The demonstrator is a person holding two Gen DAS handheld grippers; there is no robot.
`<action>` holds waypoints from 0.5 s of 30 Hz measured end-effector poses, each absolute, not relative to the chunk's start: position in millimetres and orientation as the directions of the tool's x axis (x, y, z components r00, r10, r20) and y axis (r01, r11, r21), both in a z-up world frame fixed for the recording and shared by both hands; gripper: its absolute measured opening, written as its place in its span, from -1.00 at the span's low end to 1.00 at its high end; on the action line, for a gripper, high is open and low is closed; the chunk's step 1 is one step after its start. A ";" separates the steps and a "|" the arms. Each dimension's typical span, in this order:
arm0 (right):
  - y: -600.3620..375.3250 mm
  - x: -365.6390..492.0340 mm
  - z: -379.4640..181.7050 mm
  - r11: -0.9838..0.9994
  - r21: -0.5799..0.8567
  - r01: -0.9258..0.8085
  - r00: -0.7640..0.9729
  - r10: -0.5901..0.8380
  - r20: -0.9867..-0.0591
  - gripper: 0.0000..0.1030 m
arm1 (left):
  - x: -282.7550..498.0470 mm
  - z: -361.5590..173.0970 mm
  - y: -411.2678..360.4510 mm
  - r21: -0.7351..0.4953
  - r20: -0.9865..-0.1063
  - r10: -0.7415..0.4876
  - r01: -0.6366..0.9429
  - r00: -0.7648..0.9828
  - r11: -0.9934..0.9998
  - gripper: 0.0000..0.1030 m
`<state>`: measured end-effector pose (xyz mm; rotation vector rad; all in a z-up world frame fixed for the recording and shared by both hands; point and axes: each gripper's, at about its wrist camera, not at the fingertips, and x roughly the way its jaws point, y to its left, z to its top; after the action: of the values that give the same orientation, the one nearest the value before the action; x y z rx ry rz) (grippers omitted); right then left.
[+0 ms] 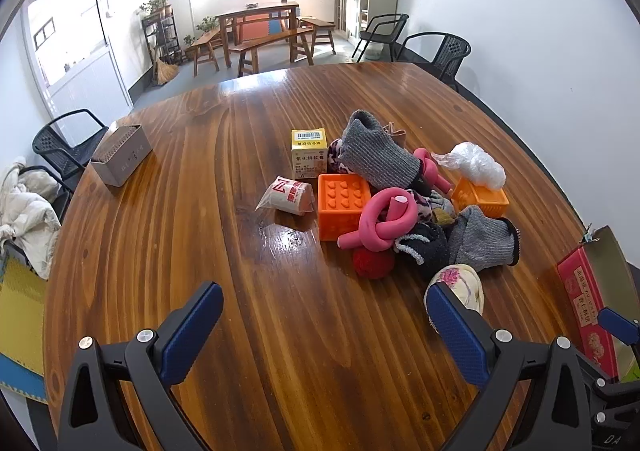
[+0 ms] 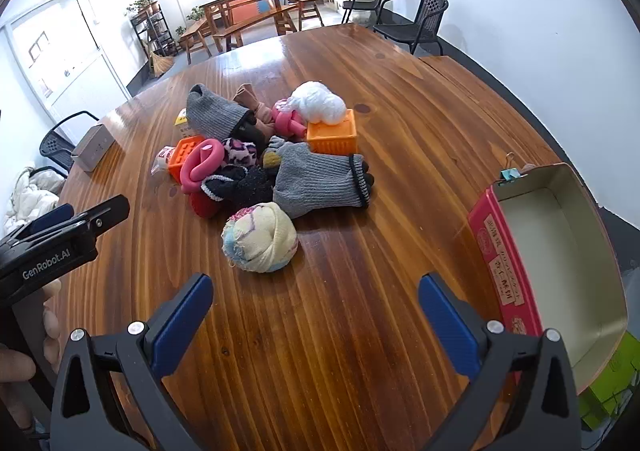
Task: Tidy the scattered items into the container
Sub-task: 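Approach the pile, left tool toward the Z bandage roll, right toward the yarn ball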
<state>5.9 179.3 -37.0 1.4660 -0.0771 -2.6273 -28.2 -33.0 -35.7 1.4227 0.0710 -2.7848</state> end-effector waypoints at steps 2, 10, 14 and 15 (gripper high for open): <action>178.1 5.9 -38.5 -0.990 0.110 0.093 -0.512 -0.143 -0.847 0.99 | -29.0 -36.5 -35.3 -0.042 -0.814 0.012 0.039 -0.580 -0.998 1.00; 176.0 8.3 -48.9 -0.981 0.163 0.108 -0.473 -0.195 -0.859 0.99 | -21.5 -45.9 -50.4 -0.052 -0.823 -0.008 0.090 -0.568 -0.995 1.00; 171.1 9.3 -57.2 -0.974 0.182 0.134 -0.442 -0.223 -0.869 0.99 | -18.2 -49.9 -54.5 -0.043 -0.829 -0.010 0.082 -0.559 -0.996 1.00; 169.7 8.4 -58.1 -0.973 0.185 0.140 -0.439 -0.229 -0.869 0.99 | -18.5 -49.6 -55.9 -0.036 -0.822 -0.019 0.086 -0.569 -0.996 1.00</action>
<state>8.4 169.7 -58.1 1.5248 -0.1252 -2.4912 -18.5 -55.9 -49.6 1.4286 0.1111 -2.7287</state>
